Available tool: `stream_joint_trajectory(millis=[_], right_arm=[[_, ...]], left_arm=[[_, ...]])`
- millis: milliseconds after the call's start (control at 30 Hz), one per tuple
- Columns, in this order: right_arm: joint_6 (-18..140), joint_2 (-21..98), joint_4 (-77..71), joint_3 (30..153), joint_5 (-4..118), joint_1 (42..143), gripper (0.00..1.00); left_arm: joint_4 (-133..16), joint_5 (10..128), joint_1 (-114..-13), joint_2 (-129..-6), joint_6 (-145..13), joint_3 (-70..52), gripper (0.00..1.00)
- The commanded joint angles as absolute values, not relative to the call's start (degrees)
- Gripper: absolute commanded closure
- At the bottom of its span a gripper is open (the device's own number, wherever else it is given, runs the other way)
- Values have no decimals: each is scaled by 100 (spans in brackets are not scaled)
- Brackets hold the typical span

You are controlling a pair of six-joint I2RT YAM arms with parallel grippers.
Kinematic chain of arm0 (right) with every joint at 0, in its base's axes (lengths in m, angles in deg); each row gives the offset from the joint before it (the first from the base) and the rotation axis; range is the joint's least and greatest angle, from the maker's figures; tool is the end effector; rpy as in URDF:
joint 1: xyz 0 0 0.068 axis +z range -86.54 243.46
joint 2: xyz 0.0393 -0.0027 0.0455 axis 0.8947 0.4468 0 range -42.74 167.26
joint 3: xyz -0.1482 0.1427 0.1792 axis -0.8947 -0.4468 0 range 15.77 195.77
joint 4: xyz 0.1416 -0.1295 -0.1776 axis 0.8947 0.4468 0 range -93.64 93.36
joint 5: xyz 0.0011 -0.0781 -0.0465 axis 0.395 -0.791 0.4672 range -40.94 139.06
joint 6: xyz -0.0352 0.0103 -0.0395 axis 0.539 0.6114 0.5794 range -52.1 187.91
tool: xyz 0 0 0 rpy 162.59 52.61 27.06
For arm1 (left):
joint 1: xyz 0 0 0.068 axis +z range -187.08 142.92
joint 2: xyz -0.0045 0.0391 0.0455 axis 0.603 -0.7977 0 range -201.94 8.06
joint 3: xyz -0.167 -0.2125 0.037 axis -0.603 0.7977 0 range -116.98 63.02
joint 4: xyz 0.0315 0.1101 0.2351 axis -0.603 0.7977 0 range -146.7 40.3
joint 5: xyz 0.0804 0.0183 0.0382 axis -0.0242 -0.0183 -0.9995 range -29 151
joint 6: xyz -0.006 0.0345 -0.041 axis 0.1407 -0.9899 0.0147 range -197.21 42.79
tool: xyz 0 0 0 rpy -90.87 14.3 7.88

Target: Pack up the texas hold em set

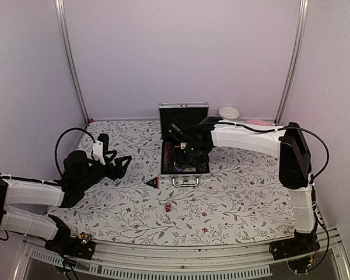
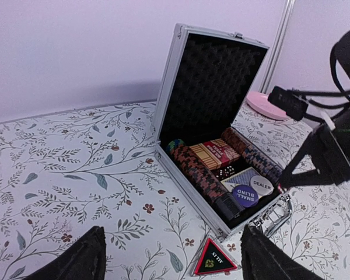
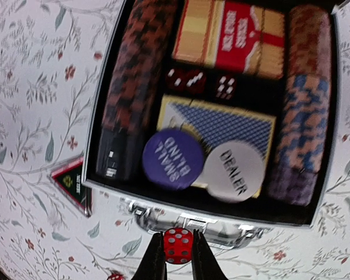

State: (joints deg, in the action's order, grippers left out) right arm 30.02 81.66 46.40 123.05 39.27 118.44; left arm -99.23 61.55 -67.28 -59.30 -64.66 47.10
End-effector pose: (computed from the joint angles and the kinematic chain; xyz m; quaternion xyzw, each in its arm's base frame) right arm 0.2708 0.3759 0.2160 -0.1284 0.9683 0.0853 0.1966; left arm 0.1955 -0.1141 0.1859 0.1196 0.7504 -0.2404 0.6040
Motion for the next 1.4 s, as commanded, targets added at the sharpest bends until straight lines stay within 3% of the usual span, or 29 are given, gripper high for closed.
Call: stream_joint_trajectory(millis=[0,300,1367], right_arm=[[3629,7913,3959,12220,3730,11161,89],[4089,8556,3588,12787,3979,10491,88],[4009,9118,3381,12654,4375,10524,88]], left_arm=[[-9951,6070,-6657,-5848,-6478,4744,20],[-9951,6024,-6661,-5872,-6508,4732,20],[-9995,6100,-6662,-6006,-6465,4686,20]])
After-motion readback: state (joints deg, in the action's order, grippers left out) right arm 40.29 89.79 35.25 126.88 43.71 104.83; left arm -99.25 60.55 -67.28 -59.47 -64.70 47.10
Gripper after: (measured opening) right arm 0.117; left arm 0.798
